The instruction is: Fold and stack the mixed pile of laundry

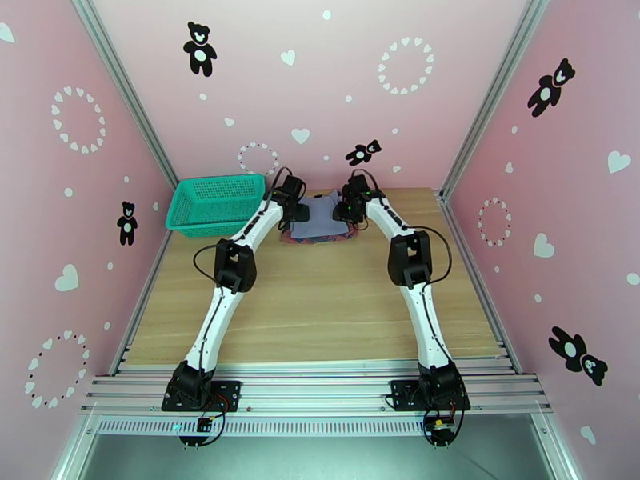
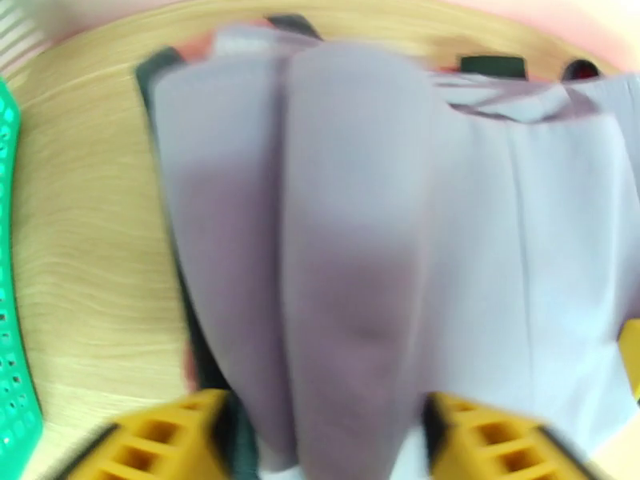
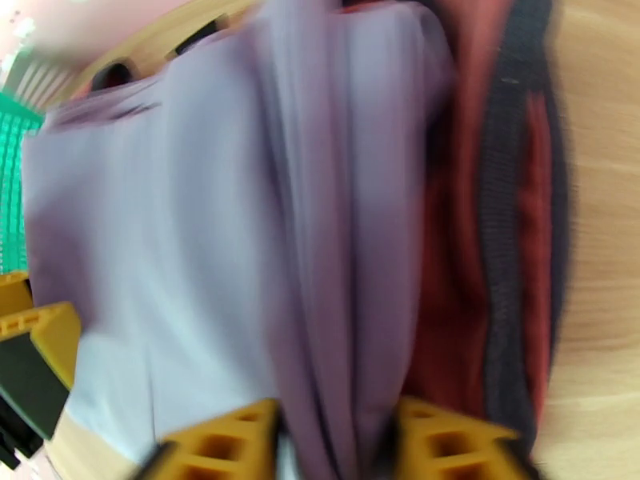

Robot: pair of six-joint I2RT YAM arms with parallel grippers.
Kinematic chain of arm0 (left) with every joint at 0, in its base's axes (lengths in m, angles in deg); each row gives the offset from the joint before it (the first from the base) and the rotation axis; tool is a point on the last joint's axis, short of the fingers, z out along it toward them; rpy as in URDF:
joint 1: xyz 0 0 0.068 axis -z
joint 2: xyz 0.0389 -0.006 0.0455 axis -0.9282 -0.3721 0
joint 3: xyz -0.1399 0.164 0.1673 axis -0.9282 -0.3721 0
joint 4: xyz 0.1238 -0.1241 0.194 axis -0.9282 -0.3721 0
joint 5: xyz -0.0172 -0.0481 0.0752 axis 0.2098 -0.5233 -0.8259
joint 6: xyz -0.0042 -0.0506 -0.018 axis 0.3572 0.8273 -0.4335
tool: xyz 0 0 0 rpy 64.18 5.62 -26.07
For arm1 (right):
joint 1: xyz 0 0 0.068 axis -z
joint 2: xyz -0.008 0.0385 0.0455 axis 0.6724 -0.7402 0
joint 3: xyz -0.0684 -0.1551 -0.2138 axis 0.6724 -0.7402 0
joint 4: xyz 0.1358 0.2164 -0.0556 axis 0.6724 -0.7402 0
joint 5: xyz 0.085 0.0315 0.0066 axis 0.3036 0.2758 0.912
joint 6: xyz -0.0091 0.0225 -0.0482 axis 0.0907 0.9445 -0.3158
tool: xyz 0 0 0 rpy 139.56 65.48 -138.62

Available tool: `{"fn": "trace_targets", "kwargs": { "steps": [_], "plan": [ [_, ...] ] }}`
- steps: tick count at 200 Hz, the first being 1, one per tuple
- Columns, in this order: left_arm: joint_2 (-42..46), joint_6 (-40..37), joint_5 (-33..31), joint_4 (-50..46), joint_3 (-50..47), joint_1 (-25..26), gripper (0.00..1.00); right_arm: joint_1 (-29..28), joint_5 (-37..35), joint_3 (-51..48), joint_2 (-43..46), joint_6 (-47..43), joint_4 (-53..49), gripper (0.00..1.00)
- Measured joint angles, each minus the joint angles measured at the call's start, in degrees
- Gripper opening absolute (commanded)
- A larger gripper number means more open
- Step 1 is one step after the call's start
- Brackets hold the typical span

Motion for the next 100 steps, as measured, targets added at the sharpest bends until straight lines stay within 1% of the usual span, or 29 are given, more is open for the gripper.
{"fn": "trace_targets", "kwargs": {
  "steps": [8,31,49,65,78,84,97,100],
  "plan": [
    [-0.2,-0.2,0.0,0.0,0.7,-0.3,0.99,0.3,-0.2,0.3,0.0,0.3,-0.3,0.68],
    [-0.1,-0.6,0.0,0.6,2.7,-0.9,0.99,0.9,-1.2,1.0,0.2,-0.1,-0.9,0.77],
    [1.0,-0.6,0.0,1.3,2.8,-0.8,0.99,1.0,-2.6,1.0,1.2,-1.4,-2.3,0.81],
    [3.6,-0.6,-0.5,1.7,1.9,-0.8,0.99,1.0,-4.5,0.3,4.4,-2.9,-4.1,0.83],
    [9.2,-0.9,-2.0,2.5,-1.2,-0.7,0.99,1.0,-5.9,-2.6,9.3,-4.2,-4.3,0.84],
    [11.8,-1.0,-2.6,3.0,-3.0,-0.7,0.99,1.0,-6.8,-5.2,13.0,-4.9,-4.3,0.85],
    [21.6,-1.7,-4.6,5.5,-10.8,-0.7,0.99,1.0,-8.7,-12.3,21.8,-6.4,-2.8,0.89],
    [24.5,-1.9,-5.2,6.4,-13.1,-0.7,0.99,1.0,-9.2,-15.2,25.3,-6.9,-2.0,0.89]
  ]
}}
